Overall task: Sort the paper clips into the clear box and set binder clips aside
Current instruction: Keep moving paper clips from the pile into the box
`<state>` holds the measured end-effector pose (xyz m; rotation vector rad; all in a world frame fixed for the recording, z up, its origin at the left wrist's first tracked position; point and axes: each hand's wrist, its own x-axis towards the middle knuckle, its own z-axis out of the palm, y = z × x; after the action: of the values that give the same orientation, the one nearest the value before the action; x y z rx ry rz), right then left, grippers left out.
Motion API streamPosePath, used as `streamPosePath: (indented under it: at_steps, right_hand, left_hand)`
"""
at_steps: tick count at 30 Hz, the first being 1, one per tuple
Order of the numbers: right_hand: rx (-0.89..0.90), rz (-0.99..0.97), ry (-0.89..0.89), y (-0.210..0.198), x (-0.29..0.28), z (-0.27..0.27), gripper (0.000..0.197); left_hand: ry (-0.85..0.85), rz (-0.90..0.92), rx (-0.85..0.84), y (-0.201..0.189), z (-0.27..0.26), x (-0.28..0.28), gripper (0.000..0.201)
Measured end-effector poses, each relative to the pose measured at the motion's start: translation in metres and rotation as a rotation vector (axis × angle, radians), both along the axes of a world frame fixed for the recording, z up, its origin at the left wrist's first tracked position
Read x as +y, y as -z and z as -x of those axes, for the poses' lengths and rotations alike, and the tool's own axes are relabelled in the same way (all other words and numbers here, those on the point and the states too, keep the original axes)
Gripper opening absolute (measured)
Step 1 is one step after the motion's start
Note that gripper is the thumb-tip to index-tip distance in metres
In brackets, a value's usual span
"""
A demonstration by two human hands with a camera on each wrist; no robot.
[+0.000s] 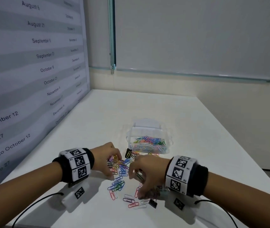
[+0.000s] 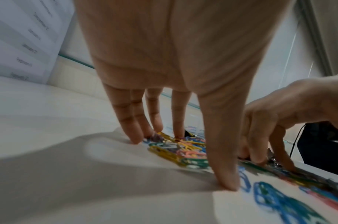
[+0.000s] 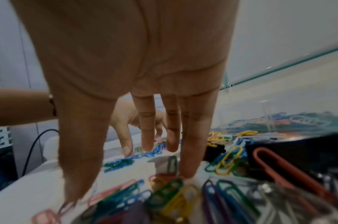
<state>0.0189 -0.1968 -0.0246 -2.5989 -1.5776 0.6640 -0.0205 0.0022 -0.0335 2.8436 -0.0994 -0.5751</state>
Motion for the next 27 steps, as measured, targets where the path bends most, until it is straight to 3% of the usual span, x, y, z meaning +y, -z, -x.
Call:
streamPosePath:
  at_steps: [3,9,20,27]
  right_hand:
    - [-0.009,0.008,0.007,0.008,0.002,0.005,0.058]
    - [0.05,-0.045,0.007,0.006,0.0,0.006,0.015]
    - [-0.011,-0.178,0.115,-0.007,-0.014,-0.023,0.017]
    - [-0.098,-0.472,0.451,-0.037,-0.022,-0.071,0.013]
  left_hand:
    - [-0.01,0.045,-0.052,0.003,0.003,-0.004,0.046]
    - [-0.009,0.146,-0.085,0.007,0.003,-0.011,0.024]
    - [-0.122,0.415,-0.201,-0.005,-0.016,-0.01,0.019]
    - [-0.202,0.659,-0.302,-0.024,-0.047,-0.023,0.019]
